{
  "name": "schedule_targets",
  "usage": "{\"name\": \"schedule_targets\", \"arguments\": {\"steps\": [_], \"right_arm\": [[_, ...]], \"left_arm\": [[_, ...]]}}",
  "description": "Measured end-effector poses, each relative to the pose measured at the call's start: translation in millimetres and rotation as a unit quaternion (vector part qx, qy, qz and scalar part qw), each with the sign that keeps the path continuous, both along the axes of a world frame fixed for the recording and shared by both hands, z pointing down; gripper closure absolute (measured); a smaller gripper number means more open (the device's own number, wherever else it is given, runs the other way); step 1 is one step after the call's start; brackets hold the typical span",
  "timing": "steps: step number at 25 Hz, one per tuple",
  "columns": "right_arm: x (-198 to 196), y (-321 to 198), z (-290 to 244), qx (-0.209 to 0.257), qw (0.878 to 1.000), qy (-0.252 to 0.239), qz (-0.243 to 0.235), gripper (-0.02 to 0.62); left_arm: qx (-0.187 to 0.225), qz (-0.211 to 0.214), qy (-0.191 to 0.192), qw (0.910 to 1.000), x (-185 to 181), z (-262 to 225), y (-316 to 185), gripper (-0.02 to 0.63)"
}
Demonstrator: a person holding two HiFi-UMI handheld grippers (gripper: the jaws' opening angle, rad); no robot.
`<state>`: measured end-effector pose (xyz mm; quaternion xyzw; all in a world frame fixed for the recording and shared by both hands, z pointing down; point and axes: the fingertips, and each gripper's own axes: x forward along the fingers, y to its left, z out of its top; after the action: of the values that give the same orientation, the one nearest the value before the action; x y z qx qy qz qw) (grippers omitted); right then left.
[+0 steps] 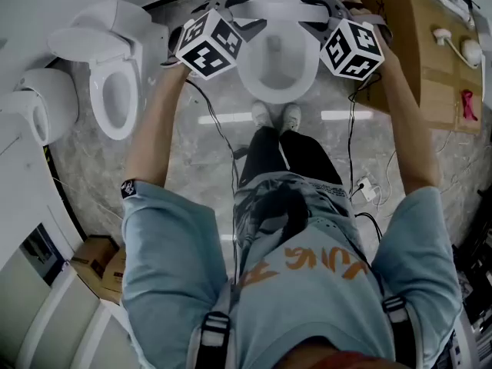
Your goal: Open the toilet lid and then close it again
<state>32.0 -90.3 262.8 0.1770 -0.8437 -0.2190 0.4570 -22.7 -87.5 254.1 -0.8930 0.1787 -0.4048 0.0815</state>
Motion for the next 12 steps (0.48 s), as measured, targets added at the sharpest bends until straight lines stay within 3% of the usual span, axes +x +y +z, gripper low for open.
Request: {"name": "schedule_targets", "arguments": {"steps": [6, 12], "right_arm": [[-1, 28, 25, 0.001, 1.000, 0.020, -0.005, 0.393], [-2, 63, 52, 0.001, 0.999, 0.037, -0.016, 0.382]], "left_arm": [[0.000, 0.009, -0.013, 0.9999, -2, 23, 29, 0.362], [-0.028, 0.027, -0.015, 0.9991, -3, 47, 64, 0.362]]}}
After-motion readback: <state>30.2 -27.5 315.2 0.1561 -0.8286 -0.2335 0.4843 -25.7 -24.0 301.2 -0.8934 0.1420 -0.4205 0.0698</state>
